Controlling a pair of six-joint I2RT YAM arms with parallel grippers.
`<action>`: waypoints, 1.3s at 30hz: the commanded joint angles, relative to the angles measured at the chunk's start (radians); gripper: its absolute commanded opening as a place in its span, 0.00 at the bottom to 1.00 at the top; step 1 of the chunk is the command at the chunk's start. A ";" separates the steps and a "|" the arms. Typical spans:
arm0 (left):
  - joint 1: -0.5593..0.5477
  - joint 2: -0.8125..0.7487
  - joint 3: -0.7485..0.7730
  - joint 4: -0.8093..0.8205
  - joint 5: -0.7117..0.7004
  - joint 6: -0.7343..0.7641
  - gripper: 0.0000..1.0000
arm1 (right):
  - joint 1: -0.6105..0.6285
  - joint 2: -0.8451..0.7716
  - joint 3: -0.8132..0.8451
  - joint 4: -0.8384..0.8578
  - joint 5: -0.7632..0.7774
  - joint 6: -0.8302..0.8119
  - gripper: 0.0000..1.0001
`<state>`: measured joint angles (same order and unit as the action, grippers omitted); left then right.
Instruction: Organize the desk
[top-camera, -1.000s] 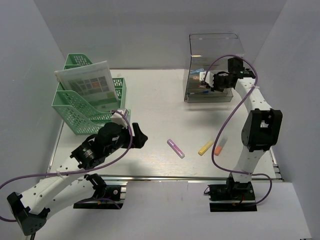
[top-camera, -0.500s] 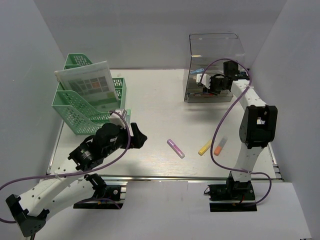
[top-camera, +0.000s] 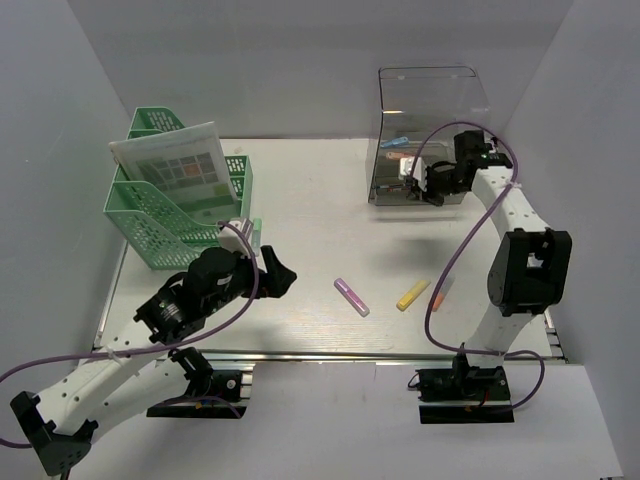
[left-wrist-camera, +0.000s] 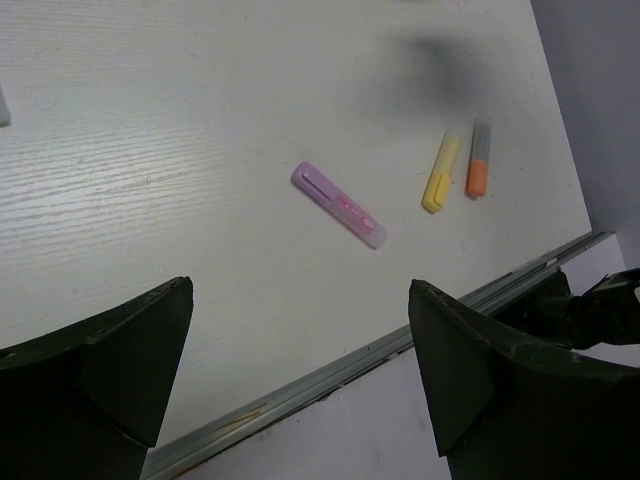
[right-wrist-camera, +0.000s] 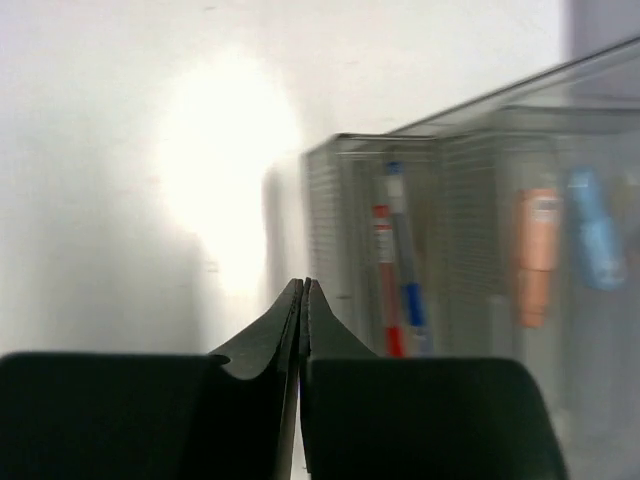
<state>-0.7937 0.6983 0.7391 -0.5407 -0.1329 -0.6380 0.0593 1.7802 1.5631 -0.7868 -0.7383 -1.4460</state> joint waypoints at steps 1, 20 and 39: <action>0.005 0.006 -0.015 0.033 0.030 -0.011 0.98 | -0.001 0.039 -0.084 -0.142 -0.013 -0.050 0.00; 0.005 0.056 -0.012 0.048 0.026 -0.012 0.98 | 0.010 0.030 -0.384 0.809 0.382 0.334 0.00; 0.005 0.037 -0.026 0.038 0.019 -0.023 0.98 | 0.013 0.108 -0.268 0.920 0.468 0.412 0.00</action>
<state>-0.7937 0.7555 0.7254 -0.4950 -0.1150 -0.6552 0.0685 1.8931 1.2610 0.0540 -0.2832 -1.0554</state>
